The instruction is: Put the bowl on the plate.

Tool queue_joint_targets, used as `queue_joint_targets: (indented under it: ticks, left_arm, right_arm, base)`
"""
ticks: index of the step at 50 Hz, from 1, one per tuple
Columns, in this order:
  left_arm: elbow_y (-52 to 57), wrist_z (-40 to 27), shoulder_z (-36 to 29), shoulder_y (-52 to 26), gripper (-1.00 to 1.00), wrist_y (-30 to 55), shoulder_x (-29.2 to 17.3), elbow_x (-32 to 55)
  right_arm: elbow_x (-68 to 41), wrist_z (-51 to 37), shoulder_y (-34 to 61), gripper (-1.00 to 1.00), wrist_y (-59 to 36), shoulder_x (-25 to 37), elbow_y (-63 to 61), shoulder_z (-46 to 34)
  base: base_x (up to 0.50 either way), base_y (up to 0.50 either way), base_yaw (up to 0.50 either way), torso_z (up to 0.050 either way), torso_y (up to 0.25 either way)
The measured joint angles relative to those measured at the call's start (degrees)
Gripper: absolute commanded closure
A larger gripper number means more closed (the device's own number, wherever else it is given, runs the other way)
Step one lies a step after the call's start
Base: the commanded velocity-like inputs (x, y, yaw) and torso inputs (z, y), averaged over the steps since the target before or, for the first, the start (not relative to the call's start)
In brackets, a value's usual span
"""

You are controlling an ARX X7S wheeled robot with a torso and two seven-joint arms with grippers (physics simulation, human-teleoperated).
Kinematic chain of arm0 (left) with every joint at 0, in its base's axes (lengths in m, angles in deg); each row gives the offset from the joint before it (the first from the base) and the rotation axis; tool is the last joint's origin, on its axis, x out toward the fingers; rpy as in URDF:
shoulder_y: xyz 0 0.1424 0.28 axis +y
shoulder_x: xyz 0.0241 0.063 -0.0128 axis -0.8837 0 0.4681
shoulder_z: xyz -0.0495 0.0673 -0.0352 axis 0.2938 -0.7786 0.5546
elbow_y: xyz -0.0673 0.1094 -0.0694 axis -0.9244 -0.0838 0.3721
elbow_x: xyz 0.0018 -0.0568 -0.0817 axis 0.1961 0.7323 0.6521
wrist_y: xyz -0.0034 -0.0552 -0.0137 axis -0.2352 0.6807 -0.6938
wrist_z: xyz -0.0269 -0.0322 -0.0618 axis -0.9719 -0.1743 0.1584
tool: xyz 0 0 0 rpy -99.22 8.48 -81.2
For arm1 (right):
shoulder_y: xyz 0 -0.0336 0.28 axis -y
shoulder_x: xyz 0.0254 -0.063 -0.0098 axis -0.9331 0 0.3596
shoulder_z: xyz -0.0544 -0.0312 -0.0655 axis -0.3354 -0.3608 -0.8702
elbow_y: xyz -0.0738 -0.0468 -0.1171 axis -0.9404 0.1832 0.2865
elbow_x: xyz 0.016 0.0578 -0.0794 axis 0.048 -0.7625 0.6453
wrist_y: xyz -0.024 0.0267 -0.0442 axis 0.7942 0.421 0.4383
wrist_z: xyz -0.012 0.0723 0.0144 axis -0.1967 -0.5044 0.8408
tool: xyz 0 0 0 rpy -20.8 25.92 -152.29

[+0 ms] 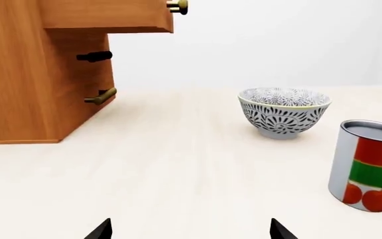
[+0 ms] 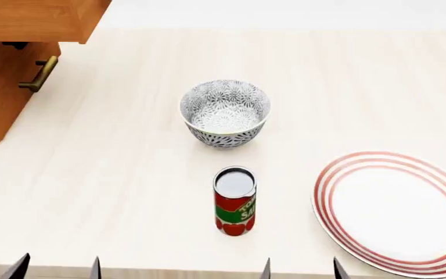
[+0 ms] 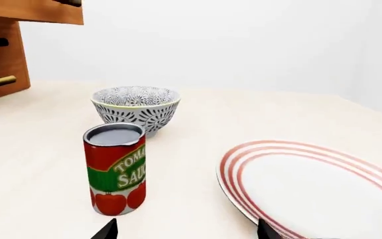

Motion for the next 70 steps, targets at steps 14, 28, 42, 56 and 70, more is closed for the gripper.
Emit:
queue_joint_targets:
  ticks: [14,28,42,56,70]
  left_arm:
    - [1.2,-0.9,-0.5,-2.8,-1.00,2.3,-1.3,2.2]
    - [0.7,-0.9,-1.0,-5.0,-1.00,2.3,-2.1,4.6]
    - [-4.0,-0.4,-2.4,-5.5,-1.00,-3.3,-2.8,5.0]
    - [-4.4,-0.9,-3.3,-5.6,-1.00,-4.4,-3.6,5.7]
    - [-3.5,-1.7,-4.0,-5.6,-1.00,-3.5,-4.1,6.5]
  right_arm:
    - [-1.2,-0.8,3.4,-1.00,-3.6,2.3,-1.6,0.1]
    - [-2.5,-2.5,5.7,-1.00,-8.9,3.8,-4.9,1.4]
    - [-5.6,-1.9,5.9,-1.00,-14.7,5.9,-12.1,2.8]
    - [-6.8,-1.4,5.7,-1.00,-15.3,7.0,-13.9,2.6]
    - [-7.2,-1.4,5.5,-1.00,-14.6,7.7,-13.7,2.2]
  base:
    - [0.00,0.00,0.00,0.000,0.000]
    - [0.00,0.00,0.00,0.000,0.000]
    - [0.00,0.00,0.00,0.000,0.000]
    - [0.03,0.00,0.00,0.000,0.000]
    - [0.09,0.00,0.00,0.000,0.000]
